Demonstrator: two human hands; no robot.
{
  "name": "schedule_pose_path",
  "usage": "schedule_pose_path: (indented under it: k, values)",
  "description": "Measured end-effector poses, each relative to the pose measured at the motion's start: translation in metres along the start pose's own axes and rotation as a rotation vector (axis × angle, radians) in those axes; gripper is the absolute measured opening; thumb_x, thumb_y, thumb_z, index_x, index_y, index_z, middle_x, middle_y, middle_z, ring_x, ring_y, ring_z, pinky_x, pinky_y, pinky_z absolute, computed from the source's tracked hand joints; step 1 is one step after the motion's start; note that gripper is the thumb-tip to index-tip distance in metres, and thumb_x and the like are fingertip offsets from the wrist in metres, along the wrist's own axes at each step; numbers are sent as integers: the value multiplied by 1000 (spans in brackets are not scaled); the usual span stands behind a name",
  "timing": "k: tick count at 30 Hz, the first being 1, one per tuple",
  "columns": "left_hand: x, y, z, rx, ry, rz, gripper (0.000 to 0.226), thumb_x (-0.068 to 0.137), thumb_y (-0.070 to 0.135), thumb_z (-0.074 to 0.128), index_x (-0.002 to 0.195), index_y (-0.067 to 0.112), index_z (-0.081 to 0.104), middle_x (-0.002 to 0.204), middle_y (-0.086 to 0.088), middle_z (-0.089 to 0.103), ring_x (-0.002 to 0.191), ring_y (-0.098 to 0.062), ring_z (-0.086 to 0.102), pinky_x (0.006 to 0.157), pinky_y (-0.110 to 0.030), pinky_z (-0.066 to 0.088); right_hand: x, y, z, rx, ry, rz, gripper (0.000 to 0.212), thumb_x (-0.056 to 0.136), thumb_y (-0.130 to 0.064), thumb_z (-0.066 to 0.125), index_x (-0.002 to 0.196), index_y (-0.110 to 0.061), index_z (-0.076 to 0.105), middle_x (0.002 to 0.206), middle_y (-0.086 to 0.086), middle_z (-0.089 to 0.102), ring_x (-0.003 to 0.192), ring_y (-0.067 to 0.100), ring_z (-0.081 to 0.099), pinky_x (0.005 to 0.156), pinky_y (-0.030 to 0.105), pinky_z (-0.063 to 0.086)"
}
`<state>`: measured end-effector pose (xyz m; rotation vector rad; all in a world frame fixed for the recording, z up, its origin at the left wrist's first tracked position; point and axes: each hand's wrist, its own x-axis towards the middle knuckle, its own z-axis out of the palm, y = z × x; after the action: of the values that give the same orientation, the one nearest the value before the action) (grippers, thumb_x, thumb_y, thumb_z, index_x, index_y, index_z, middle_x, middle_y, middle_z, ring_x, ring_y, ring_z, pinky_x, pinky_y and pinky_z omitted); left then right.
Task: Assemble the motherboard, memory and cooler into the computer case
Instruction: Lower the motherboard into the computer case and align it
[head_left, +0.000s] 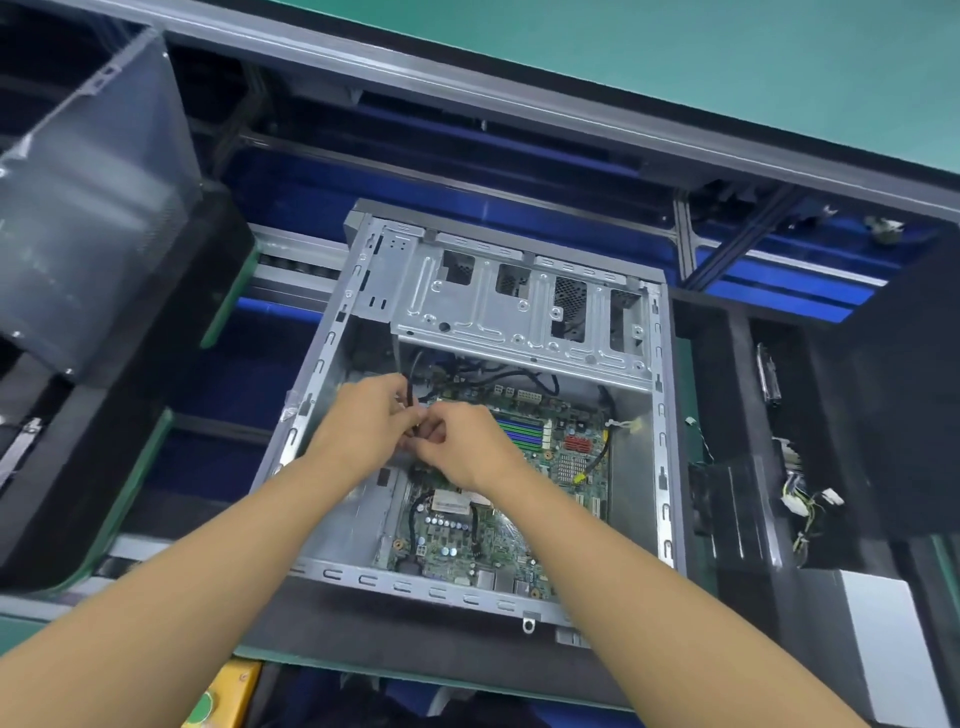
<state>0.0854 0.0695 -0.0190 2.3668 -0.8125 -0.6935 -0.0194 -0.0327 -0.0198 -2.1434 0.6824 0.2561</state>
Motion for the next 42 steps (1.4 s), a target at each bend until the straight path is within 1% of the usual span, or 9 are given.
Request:
schedule_pose_path:
  k: [8,12,16,21,25,29,32,36,42]
  values:
    - [1,-3,-1,281,-57,-151,3,96,10,54,97,12,56,98,-12,65,84,-26,65,70,-36,53,3,-5,-3,-45,-111,46,20,99,-26,62,108,-13,74,108,6,73,98,23,67,88,34,54]
    - [1,-4,7,576,-139,-226,39,92,13,64,123,3,43,114,-16,64,101,-32,66,77,-38,52,-12,-1,-15,-104,-147,71,28,100,-16,53,122,-13,70,124,8,69,112,27,64,95,34,52]
    - [3,12,13,553,15,-116,34,98,38,50,105,10,33,101,-15,61,89,-35,62,65,-37,42,-28,10,-32,-123,-123,86,29,103,-15,50,124,-14,68,126,14,68,118,29,60,97,36,51]
    - [-1,59,19,393,-249,185,45,100,43,41,64,19,52,61,3,57,60,-18,54,57,-31,41,-58,22,-64,-129,75,73,27,106,-23,46,118,-13,67,111,15,72,108,32,62,93,42,53]
    - [-6,89,29,277,-191,302,34,99,34,42,69,28,55,66,7,62,64,-13,58,61,-32,46,-94,33,-90,-156,251,40,39,109,-40,36,95,-17,64,91,7,75,98,31,62,85,47,54]
    - [-12,109,38,170,-168,415,26,95,15,49,92,38,61,86,20,65,70,4,57,59,-19,40,-126,70,-118,109,421,29,29,106,-14,39,117,-17,66,102,-3,72,100,23,62,89,39,52]
    - [-9,117,40,130,-138,381,25,98,19,49,90,37,62,77,20,69,60,3,62,52,-19,45,-142,100,-131,131,467,37,40,100,5,36,120,-11,68,118,4,67,110,18,60,101,27,47]
    - [-10,109,44,250,-199,323,18,101,34,45,91,38,60,70,24,69,49,-2,60,46,-22,43,-148,118,-133,182,479,14,40,98,8,36,110,-13,69,112,0,68,96,3,60,84,2,39]
    - [-18,76,59,468,-296,213,21,97,24,48,101,30,68,92,12,69,62,-2,54,56,-23,40,-145,120,-131,247,488,-26,42,96,9,36,104,-20,66,104,-2,67,85,-5,56,70,4,39]
